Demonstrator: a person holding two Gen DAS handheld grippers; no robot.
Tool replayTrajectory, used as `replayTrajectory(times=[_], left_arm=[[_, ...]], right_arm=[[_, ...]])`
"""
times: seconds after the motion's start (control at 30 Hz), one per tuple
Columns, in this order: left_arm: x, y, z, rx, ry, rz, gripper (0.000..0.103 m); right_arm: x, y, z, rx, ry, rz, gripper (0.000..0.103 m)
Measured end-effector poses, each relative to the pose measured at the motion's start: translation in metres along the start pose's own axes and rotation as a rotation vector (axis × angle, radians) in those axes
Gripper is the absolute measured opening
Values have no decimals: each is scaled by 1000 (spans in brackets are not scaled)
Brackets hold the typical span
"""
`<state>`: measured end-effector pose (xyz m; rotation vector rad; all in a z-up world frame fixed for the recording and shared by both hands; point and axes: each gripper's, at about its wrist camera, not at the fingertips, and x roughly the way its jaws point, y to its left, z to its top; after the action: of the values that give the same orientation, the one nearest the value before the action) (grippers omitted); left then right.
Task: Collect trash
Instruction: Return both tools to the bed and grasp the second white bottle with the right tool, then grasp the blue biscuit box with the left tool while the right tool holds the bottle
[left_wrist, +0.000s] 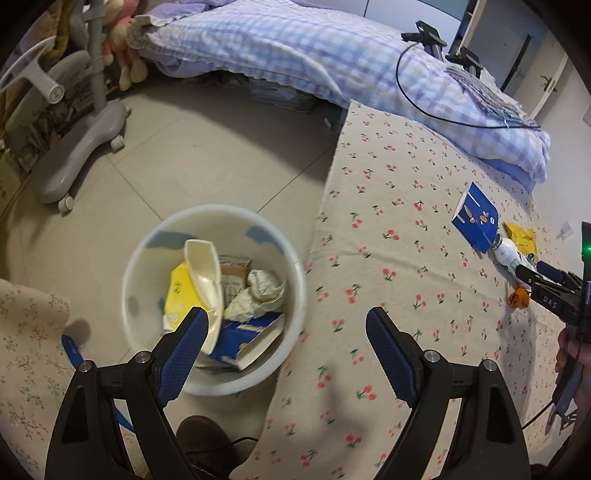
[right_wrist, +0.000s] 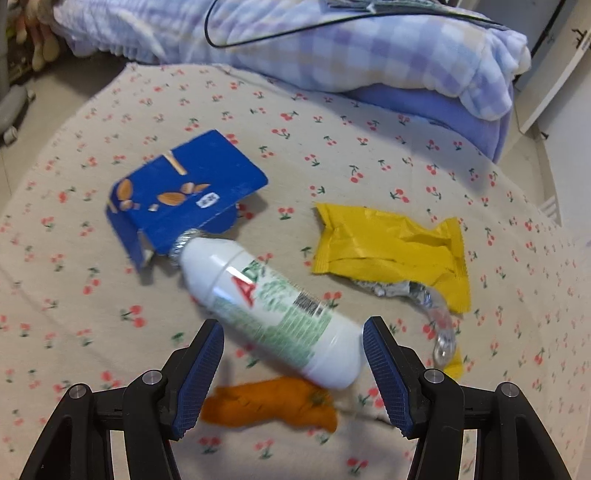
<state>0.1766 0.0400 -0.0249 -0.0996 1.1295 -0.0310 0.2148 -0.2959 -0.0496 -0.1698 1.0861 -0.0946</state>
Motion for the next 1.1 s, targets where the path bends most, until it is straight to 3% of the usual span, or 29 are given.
replayTrajectory(times=[0.23, 0.43, 0.83, 0.93, 1.1], left_arm=[[16, -37, 19, 36, -14, 21, 89], [29, -76, 31, 51, -19, -20, 89], [67, -190, 48, 238, -96, -121, 89], [78, -213, 49, 286, -113, -146, 89], [99, -234, 50, 354, -148, -112, 89]], right_arm=[[15, 19, 10, -142, -19, -10, 65], [17, 25, 9, -177, -40, -2, 48], [-33, -72, -19, 242, -30, 178, 40], [-43, -93, -34, 309, -25, 200, 40], [-48, -101, -58, 334, 28, 203, 40]])
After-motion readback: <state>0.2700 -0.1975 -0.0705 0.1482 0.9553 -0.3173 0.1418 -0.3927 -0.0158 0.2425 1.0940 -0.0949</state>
